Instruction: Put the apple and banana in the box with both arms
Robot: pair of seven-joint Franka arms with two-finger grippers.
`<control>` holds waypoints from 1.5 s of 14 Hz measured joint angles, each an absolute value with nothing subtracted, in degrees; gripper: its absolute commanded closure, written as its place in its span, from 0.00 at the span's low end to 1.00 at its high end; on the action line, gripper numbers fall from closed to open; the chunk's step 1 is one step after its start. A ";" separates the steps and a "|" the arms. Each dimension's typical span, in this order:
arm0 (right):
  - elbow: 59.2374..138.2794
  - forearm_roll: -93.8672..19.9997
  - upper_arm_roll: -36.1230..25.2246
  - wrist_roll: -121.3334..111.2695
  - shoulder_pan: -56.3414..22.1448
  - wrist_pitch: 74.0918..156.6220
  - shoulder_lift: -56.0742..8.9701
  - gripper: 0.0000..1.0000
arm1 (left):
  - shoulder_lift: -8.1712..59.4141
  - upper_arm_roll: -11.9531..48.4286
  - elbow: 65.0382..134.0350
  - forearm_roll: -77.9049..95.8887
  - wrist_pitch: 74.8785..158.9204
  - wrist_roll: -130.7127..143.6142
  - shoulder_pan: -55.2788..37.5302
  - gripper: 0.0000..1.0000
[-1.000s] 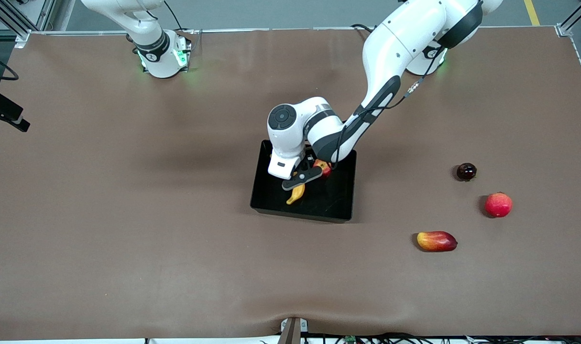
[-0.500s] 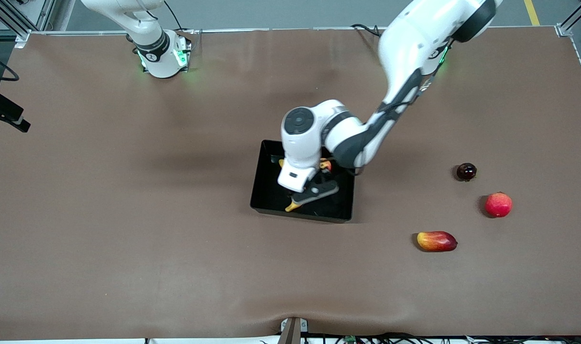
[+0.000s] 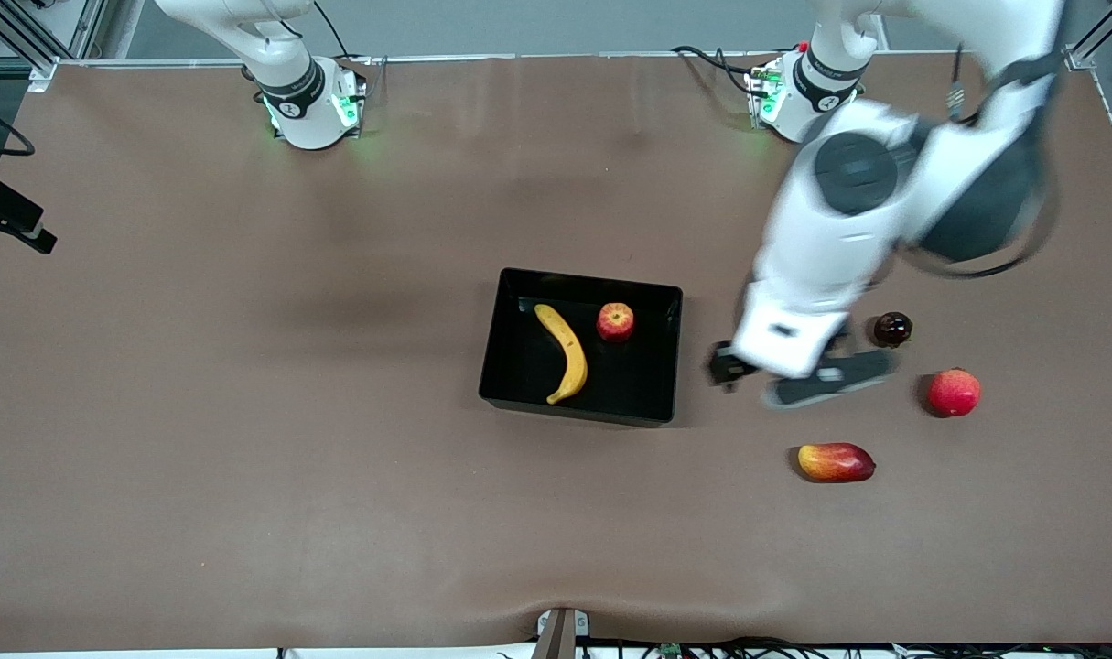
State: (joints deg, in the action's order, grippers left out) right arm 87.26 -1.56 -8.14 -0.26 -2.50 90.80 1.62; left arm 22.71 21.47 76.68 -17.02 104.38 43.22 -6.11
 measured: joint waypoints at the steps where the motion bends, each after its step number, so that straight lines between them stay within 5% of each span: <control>1: 87.26 -1.56 -8.14 -0.26 -2.50 90.81 1.62 0.00 | 21.00 21.46 76.73 -15.50 102.56 39.18 -3.69 0.00; 11: 87.24 -1.56 -8.13 -0.26 -2.48 90.81 1.60 0.00 | 8.90 21.45 77.46 -4.69 88.11 12.07 14.88 0.00; 16: 87.23 -1.56 -8.13 -0.26 -2.48 90.82 1.60 0.00 | 4.91 20.93 78.29 -2.98 84.19 8.53 16.35 0.00; 21: 87.23 -1.56 -8.13 -0.26 -2.48 90.82 1.59 0.00 | -2.00 7.72 85.04 -2.94 83.67 2.71 6.21 0.00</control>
